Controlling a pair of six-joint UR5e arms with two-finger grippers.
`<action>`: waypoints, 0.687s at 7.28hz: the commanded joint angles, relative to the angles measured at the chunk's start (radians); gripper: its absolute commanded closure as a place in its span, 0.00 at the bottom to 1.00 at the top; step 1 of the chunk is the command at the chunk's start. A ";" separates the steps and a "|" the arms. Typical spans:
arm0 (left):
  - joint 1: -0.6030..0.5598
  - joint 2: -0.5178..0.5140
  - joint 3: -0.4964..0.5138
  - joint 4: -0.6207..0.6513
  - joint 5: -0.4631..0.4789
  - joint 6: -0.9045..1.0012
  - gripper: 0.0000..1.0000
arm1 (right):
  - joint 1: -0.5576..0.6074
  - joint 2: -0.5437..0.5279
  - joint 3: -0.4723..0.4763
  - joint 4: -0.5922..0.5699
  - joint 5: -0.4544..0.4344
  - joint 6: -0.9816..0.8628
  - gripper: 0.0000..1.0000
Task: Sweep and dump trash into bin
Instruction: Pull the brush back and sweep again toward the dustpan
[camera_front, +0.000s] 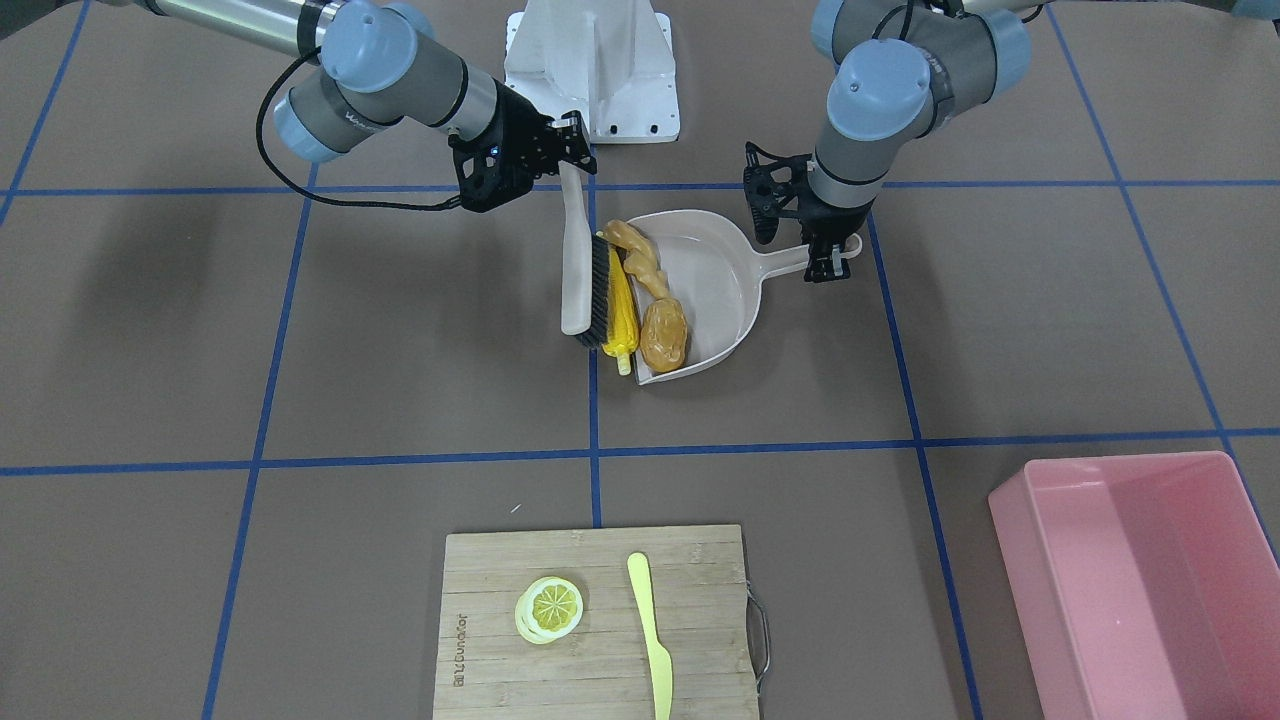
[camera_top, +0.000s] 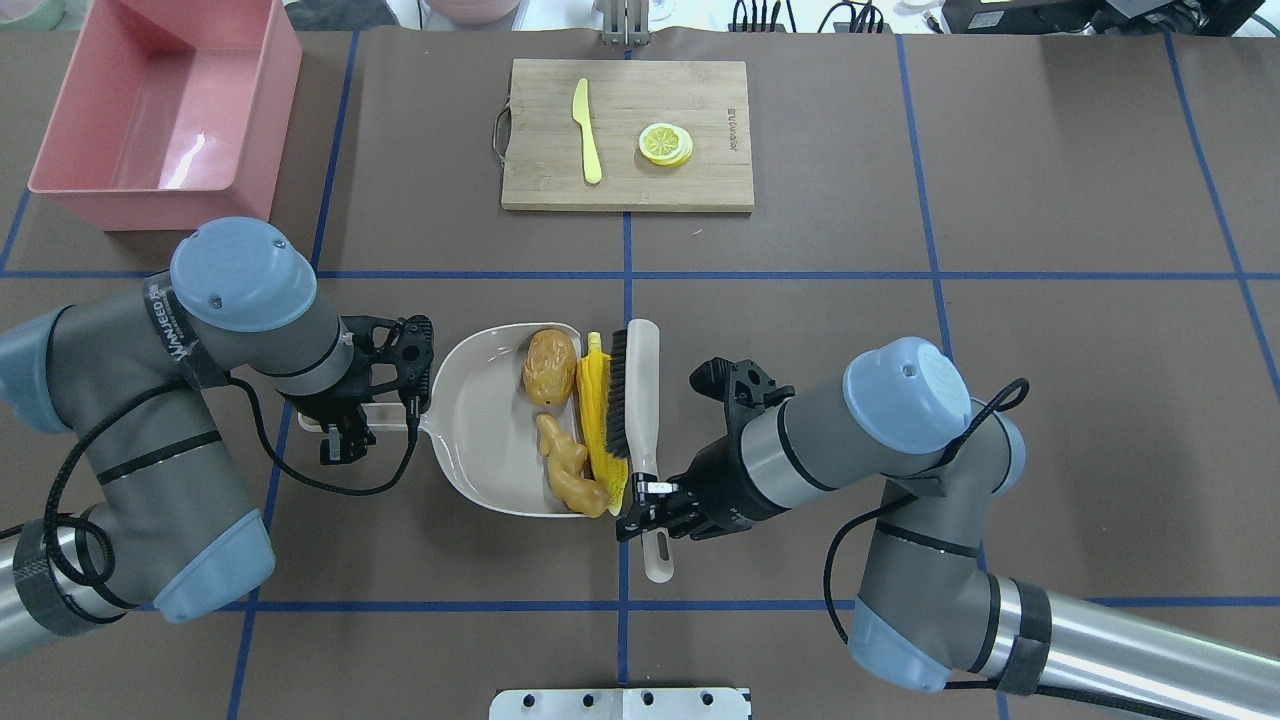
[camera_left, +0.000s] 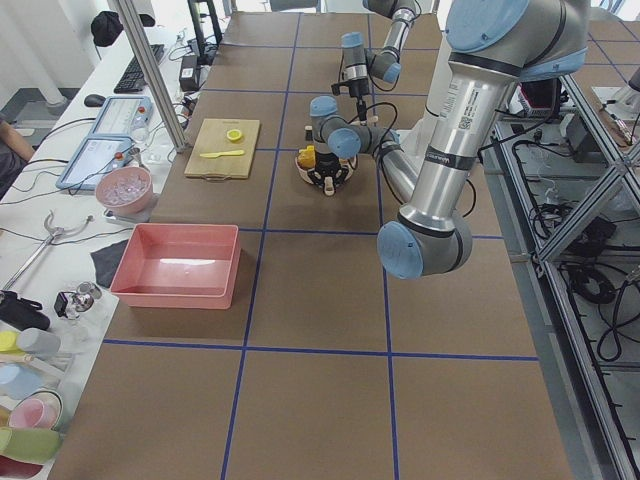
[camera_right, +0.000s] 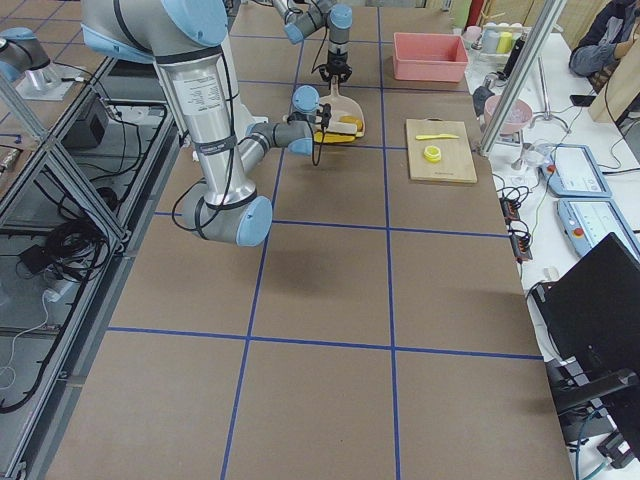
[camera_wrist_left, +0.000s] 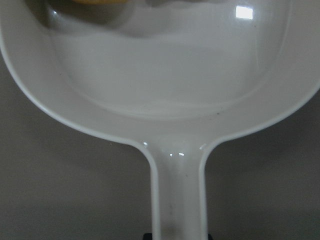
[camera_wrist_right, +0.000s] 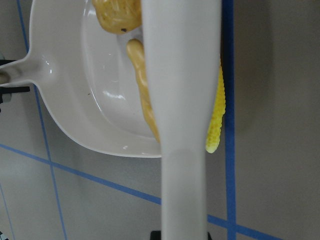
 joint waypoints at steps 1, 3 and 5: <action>0.001 0.001 0.004 -0.003 0.000 0.002 1.00 | 0.083 -0.029 0.020 -0.029 0.113 -0.014 1.00; 0.001 0.001 0.007 -0.007 0.000 0.003 1.00 | 0.040 -0.059 0.021 -0.018 0.055 -0.064 1.00; 0.001 0.002 0.013 -0.016 0.000 0.005 1.00 | -0.047 -0.115 -0.005 0.146 -0.025 -0.095 1.00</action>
